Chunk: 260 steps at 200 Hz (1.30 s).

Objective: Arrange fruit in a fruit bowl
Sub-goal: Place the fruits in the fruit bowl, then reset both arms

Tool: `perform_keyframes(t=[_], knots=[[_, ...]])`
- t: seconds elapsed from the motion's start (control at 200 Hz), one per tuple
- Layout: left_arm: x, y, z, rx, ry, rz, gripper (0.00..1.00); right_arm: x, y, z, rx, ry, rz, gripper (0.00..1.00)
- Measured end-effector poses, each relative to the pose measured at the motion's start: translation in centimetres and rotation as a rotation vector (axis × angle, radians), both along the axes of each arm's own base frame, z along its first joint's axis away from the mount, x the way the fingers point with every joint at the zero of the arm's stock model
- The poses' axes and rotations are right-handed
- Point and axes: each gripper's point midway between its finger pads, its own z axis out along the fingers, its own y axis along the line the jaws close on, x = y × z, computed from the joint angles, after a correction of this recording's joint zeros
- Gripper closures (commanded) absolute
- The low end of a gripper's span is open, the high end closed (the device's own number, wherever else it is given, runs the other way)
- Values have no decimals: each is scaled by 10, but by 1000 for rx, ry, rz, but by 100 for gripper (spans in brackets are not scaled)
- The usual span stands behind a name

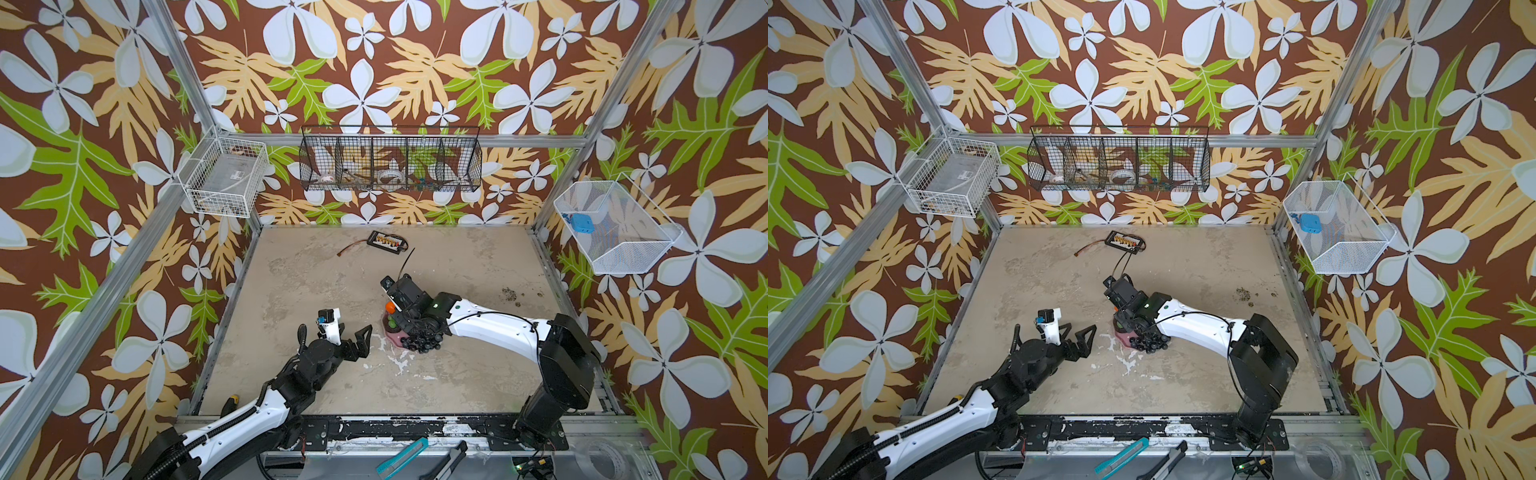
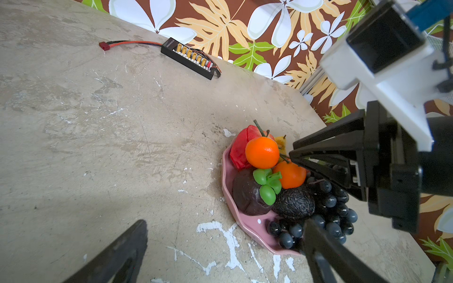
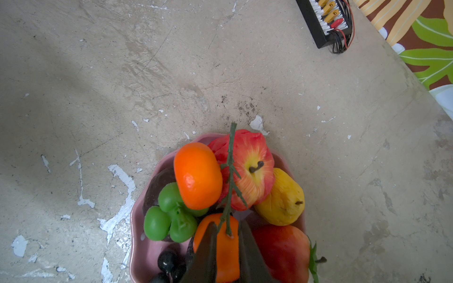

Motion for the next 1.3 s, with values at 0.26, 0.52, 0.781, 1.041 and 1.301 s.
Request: perform_keyframes(t=[0.26, 0.52, 0.781, 1.041, 1.301], knots=[[0, 1, 0, 1, -2, 7, 0, -3, -3, 33, 57, -42, 2, 73], [1, 4, 2, 1, -7, 21, 0, -4, -31, 85, 149, -156, -44, 54], [23, 25, 47, -60, -41, 223, 0, 28, -137, 153, 305, -429, -358, 27], [33, 73, 80, -51, -203, 506, 0, 45, -276, 115, 303, -574, -827, 6], [28, 121, 80, 172, -352, 751, 0, 31, -365, 37, 200, -613, -1176, 0]])
